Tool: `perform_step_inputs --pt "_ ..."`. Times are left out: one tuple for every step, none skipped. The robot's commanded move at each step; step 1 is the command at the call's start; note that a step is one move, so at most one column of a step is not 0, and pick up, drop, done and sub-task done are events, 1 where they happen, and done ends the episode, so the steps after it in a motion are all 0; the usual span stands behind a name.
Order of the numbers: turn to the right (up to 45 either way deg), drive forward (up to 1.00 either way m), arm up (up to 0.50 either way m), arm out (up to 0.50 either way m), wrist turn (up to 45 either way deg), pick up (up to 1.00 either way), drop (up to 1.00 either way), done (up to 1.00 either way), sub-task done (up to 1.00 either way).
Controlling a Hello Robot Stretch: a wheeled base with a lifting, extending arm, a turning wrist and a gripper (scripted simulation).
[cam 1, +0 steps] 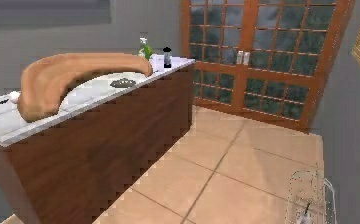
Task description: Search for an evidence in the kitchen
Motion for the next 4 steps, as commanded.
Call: perform_step_inputs --pt "0.0 0.65 0.0 0.0 0.0 0.0 0.0 0.0 0.0" --pt "6.0 0.0 0.0 0.0 0.0 0.0 0.0 0.0 0.0" --pt "0.0 0.8 0.0 0.0 0.0 0.0 0.0 0.0 0.0" --pt "-27.0 0.0 0.0 0.0 0.0 0.0 0.0 0.0 0.0"
